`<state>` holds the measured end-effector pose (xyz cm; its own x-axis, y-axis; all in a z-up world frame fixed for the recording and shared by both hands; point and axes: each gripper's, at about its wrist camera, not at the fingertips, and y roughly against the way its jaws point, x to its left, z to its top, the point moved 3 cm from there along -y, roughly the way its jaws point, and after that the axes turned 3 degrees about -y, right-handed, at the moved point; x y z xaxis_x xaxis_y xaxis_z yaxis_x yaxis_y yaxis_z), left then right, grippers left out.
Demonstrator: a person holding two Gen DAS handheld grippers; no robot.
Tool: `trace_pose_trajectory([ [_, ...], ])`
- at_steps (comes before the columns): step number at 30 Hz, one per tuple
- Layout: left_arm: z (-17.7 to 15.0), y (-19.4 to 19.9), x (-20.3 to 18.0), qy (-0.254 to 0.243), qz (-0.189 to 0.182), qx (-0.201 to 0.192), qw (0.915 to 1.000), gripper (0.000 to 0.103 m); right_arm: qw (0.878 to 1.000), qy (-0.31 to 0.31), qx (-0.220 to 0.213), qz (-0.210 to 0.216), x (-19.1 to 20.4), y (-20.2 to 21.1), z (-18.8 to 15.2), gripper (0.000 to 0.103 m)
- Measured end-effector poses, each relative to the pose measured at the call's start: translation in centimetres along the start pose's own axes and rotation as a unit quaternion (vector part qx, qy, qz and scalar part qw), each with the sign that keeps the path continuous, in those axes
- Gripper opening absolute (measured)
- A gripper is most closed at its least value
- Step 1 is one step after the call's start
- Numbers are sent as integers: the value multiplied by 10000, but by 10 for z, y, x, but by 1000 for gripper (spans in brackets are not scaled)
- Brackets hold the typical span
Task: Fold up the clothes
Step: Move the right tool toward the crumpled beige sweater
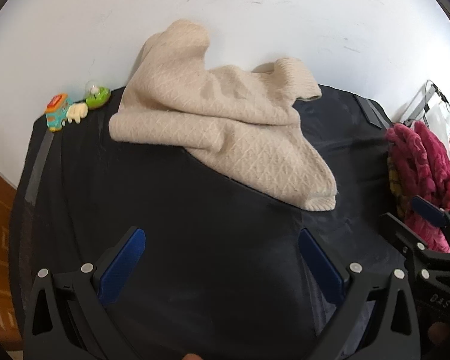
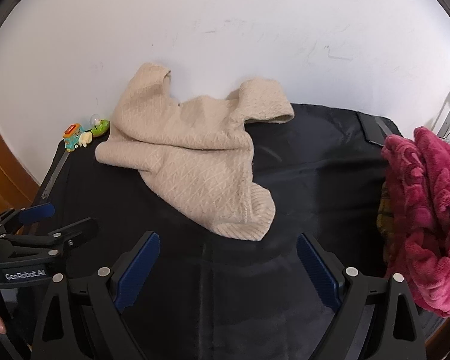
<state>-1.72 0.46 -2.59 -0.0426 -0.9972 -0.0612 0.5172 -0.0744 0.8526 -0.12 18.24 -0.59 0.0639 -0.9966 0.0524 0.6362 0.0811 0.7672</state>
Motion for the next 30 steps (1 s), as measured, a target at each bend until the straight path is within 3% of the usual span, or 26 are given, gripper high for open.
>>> trace_pose_trajectory([
  [2, 1, -2, -3, -25, -35, 36, 10000, 102, 10000, 8, -33, -1, 1, 1, 2, 95],
  [7, 6, -19, 21, 205, -244, 310, 9990, 102, 9992, -98, 378, -36, 8, -24, 18, 95],
  [10, 2, -29, 31, 277, -185, 270, 9991, 102, 9992, -117, 375, 62, 9, -37, 25, 95],
  [13, 18, -38, 39, 323, -77, 364, 9988, 102, 9992, -87, 367, 123, 11, -49, 29, 95],
  [21, 41, -44, 59, 106, 432, -10, 9990, 102, 9991, -38, 391, 167, 23, -64, 32, 95],
  [30, 35, -71, 78, 341, 590, 311, 9972, 102, 9978, -59, 639, 157, 25, -85, 26, 95],
])
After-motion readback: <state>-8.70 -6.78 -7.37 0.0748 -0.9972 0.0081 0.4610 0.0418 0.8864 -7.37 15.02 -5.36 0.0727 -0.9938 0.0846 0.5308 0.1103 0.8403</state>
